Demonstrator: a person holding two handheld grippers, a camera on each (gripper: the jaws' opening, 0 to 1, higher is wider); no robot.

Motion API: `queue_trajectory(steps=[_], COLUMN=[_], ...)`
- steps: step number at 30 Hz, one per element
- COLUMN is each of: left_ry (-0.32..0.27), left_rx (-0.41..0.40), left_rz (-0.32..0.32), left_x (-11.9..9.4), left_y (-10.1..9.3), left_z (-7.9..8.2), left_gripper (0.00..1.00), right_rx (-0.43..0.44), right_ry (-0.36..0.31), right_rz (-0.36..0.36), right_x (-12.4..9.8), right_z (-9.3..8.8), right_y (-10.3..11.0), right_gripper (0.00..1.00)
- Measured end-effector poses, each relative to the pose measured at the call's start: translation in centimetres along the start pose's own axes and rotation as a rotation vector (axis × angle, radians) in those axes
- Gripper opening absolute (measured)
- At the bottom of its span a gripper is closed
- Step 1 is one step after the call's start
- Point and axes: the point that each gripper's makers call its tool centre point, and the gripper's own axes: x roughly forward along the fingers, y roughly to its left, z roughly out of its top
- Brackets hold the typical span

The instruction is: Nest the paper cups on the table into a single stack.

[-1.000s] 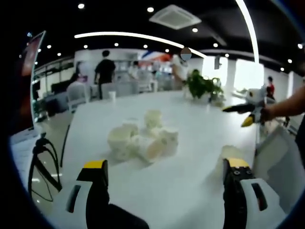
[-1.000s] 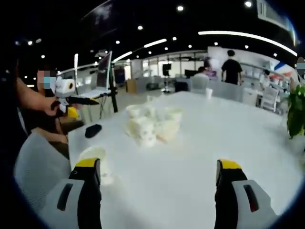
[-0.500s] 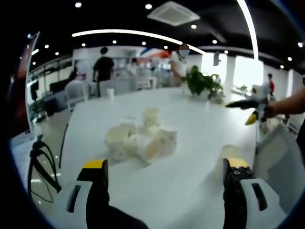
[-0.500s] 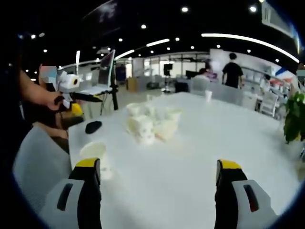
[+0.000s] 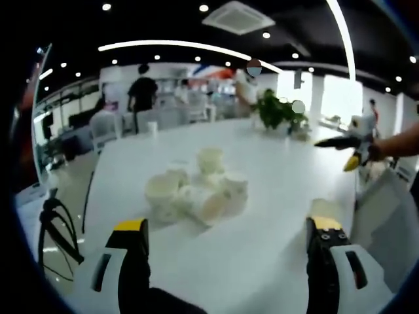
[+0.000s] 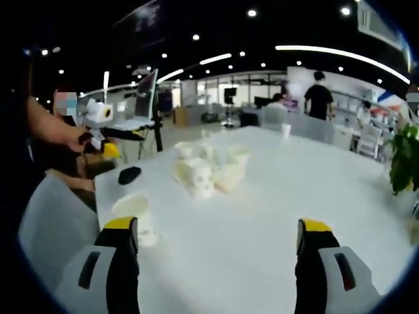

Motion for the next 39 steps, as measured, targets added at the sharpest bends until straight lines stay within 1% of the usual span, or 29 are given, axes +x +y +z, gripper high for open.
queue_trajectory(steps=[6, 9, 15, 18, 21, 25, 28, 30, 32, 34, 35, 36, 37, 39], left_ry=[0.007, 0.004, 0.026, 0.036, 0.026, 0.019, 0.028, 0.025, 0.016, 0.007, -0.011, -0.012, -0.01, -0.018], left_rx=[-0.023, -0.033, -0.02, 0.002, -0.013, -0.007, -0.004, 0.005, 0.042, 0.009, -0.044, -0.04, -0.036, -0.062], left_rz=[0.003, -0.011, -0.008, -0.005, -0.006, -0.003, -0.001, 0.007, 0.047, 0.03, 0.012, 0.028, 0.032, 0.04], left_x=[0.3, 0.4, 0.6, 0.8, 1.1, 1.6, 2.2, 2.6, 2.8, 3.2, 3.5, 3.7, 3.8, 4.1], left_y=[0.7, 0.6, 1.2, 1.5, 1.8, 2.3, 2.8, 3.2, 4.3, 4.4, 4.3, 4.9, 5.1, 5.5], left_z=[-0.3, -0.2, -0.7, -0.9, -0.7, -0.5, -0.7, -0.7, -0.5, -0.5, -0.3, -0.2, -0.2, -0.1], left_gripper=[0.99, 0.99, 0.99, 0.99, 0.99, 0.99, 0.99, 0.99, 0.99, 0.99, 0.99, 0.99, 0.99, 0.99], right_rx=[-0.027, -0.047, -0.041, -0.04, -0.043, -0.041, -0.032, -0.031, -0.03, -0.008, 0.008, 0.008, 0.005, -0.008], right_ry=[0.024, 0.035, 0.037, 0.04, 0.039, 0.036, 0.03, 0.015, 0.01, 0.016, 0.022, 0.025, 0.026, 0.023], right_rz=[0.007, 0.01, 0.007, 0.008, 0.012, 0.017, 0.026, 0.025, 0.022, 0.02, 0.016, 0.013, 0.011, 0.008], right_x=[0.2, 0.3, 0.3, 0.6, 0.8, 1.2, 1.5, 1.6, 1.7, 1.8, 1.8, 1.8, 1.8, 1.8], right_z=[-0.4, -0.5, -0.4, -0.4, -0.4, -0.3, -0.1, 0.2, 0.3, 0.2, 0.2, 0.1, 0.1, 0.2], right_y=[0.1, 0.0, -0.6, -0.7, -0.7, -0.6, -0.5, -0.6, -0.7, -0.8, -0.9, -1.0, -1.0, -1.0], right_gripper=[1.0, 1.0, 1.0, 1.0, 1.0, 1.0, 1.0, 1.0, 1.0, 1.0, 1.0, 1.0, 1.0, 1.0])
